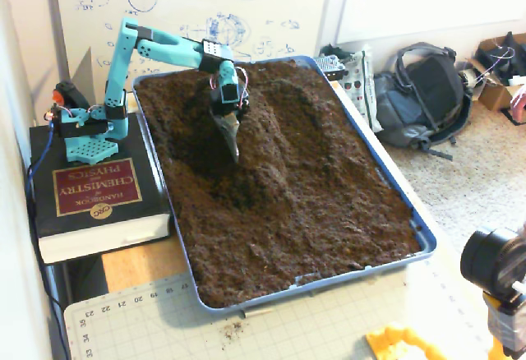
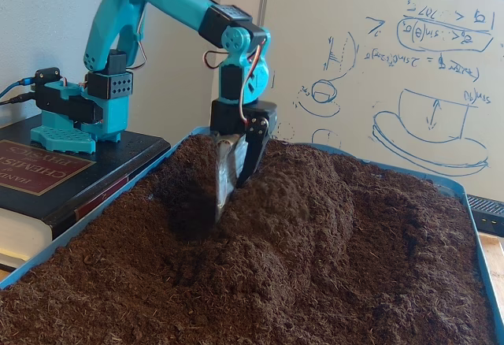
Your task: Build a berm.
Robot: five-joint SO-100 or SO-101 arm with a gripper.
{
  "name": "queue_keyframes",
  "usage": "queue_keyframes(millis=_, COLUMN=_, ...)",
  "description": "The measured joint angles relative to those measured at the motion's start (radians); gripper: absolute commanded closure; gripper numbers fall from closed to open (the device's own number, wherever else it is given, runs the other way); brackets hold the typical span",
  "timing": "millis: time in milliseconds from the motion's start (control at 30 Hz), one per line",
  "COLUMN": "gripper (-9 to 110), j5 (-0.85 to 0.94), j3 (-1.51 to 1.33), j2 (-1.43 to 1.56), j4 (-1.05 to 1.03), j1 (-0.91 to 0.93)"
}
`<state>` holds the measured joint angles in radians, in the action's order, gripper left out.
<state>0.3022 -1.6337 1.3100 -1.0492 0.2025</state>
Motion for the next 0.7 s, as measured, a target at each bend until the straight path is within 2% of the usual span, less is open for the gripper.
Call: queue_keyframes(millis=700, gripper=101, j5=0.0, j3=0.028, j2=0.307, j4=0.018, j1=0.0)
